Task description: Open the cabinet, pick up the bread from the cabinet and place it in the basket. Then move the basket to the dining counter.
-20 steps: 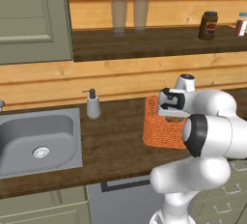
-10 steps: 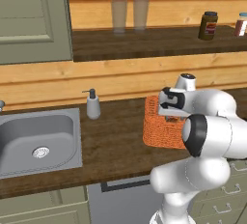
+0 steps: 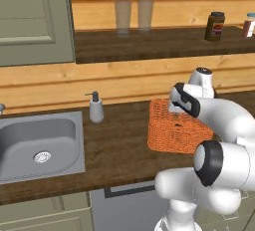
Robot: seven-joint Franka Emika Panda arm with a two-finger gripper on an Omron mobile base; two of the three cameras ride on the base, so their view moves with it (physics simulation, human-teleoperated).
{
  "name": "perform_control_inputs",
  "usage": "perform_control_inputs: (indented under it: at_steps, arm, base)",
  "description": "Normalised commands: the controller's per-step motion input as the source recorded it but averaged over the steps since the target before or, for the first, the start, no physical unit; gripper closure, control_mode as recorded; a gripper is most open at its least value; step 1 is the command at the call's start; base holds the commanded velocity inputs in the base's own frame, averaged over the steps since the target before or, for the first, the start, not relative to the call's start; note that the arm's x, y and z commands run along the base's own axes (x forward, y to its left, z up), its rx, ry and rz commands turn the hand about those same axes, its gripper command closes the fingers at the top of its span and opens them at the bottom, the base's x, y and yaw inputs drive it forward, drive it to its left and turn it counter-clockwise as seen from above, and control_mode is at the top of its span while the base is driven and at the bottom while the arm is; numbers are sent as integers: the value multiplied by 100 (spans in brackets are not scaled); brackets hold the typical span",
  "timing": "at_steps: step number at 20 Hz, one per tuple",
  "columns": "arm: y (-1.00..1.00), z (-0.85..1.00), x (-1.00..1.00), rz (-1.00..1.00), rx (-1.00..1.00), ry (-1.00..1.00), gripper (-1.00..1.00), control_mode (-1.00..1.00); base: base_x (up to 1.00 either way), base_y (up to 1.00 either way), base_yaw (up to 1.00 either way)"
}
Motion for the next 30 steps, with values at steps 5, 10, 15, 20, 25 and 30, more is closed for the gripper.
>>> perform_control_inputs:
  at_steps: [5,10,15,20,25,30]
  arm:
    - [-59,52,-46,0,1,-1,-100,-100]
    - [-77,13,-30,0,1,-1,-100,-100]
    - [-68,0,0,0,3,0,-100,-100]
    - [-14,-6,2,0,1,4,-100,-100]
    - [13,-20,0,0,0,0,-100,-100]
    - [28,-24,7,0,0,0,-100,-100]
  base:
    - [0,0,0]
    - [0,0,0]
    - [0,0,0]
    - [0,0,0]
    - [0,0,0]
    - [0,0,0]
